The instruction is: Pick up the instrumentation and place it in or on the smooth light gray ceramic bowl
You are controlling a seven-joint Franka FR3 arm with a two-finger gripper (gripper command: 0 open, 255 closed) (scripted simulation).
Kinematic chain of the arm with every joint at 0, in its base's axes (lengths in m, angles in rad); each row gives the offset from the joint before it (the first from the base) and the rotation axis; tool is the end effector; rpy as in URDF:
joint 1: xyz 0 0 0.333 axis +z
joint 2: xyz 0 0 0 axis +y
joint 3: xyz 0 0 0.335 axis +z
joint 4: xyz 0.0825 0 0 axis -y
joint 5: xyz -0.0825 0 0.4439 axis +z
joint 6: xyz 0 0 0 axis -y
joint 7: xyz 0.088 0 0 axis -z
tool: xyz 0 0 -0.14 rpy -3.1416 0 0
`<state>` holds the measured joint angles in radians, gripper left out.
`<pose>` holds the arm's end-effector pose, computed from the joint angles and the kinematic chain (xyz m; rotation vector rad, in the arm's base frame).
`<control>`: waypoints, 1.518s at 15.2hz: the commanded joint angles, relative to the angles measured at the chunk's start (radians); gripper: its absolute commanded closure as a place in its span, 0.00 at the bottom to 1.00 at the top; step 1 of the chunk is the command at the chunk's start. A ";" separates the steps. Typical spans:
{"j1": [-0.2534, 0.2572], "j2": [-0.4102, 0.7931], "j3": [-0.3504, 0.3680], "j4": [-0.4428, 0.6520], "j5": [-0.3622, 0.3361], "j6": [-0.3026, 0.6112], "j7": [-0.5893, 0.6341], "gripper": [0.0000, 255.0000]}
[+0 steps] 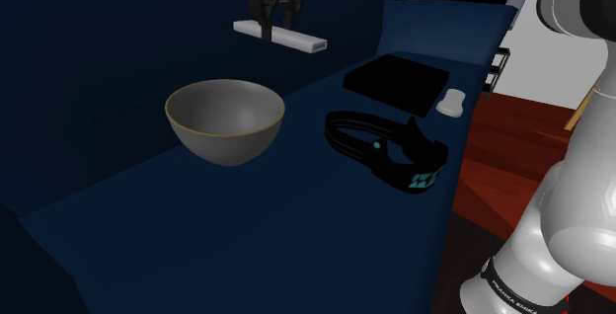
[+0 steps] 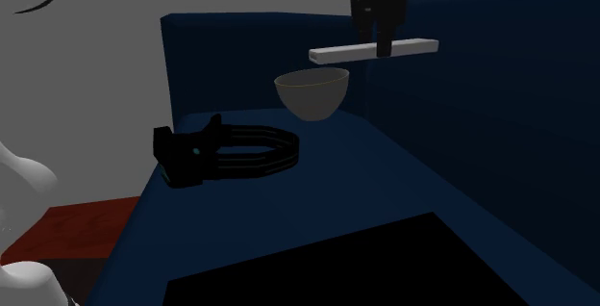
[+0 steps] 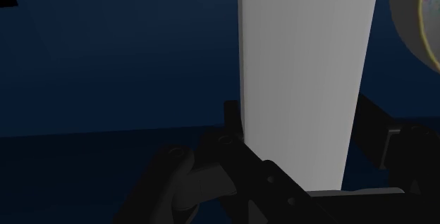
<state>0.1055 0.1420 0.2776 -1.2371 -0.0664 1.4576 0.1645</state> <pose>0.6085 0.2178 0.6890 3.1189 0.3193 0.1376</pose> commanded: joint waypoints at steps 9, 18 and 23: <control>0.072 0.081 0.032 0.218 -0.040 -0.143 0.078 1.00; 0.249 0.151 0.108 0.324 -0.104 -0.198 0.295 1.00; 0.288 0.154 0.124 0.297 -0.113 -0.173 0.351 1.00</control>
<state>0.3982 0.3088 0.4007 -0.9072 -0.1848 1.2639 0.5110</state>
